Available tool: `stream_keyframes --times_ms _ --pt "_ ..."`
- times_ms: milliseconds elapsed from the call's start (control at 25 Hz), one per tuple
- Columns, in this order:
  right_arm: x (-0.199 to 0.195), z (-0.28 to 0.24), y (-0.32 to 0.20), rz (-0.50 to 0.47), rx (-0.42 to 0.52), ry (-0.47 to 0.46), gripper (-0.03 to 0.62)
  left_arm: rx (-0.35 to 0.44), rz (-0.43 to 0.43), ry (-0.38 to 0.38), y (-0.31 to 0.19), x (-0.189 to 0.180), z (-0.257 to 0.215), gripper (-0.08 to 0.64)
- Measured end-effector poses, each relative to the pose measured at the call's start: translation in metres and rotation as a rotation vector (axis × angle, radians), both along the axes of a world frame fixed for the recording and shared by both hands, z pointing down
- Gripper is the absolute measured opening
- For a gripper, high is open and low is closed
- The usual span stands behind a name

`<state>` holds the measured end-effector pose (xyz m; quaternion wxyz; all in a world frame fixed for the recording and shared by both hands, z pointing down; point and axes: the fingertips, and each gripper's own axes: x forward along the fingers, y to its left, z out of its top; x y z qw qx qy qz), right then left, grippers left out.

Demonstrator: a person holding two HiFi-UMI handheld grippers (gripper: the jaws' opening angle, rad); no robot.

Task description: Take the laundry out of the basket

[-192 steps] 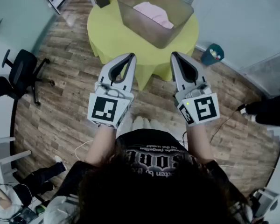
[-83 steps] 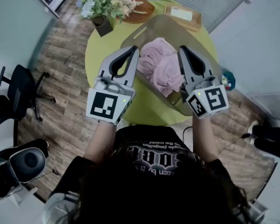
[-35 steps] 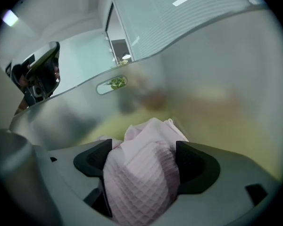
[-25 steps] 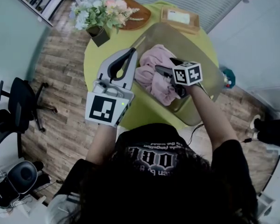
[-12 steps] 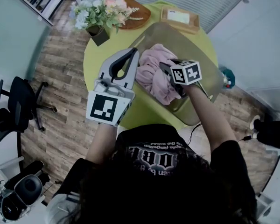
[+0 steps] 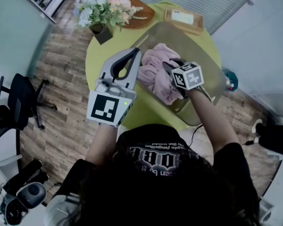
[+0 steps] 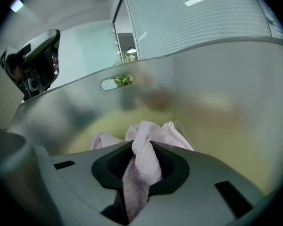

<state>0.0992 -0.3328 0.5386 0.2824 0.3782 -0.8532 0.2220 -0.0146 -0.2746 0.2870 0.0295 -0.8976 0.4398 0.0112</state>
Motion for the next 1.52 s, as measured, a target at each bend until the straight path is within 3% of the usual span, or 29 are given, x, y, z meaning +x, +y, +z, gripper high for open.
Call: stream_keyframes --times_ms 560,1360,1520 --pt "-0.007 -0.037 0.005 -0.032 0.087 0.005 0.086 0.007 -0.007 0.006 0.008 0.002 -0.001 0.0" --pt "-0.003 -0.137 0.02 -0.035 0.373 -0.06 0.083 0.02 -0.059 0.0 0.026 -0.001 -0.005 0.0" --pt "-0.002 -0.164 0.022 -0.014 0.423 -0.109 0.083 0.02 -0.076 -0.001 0.03 -0.004 -0.005 0.0"
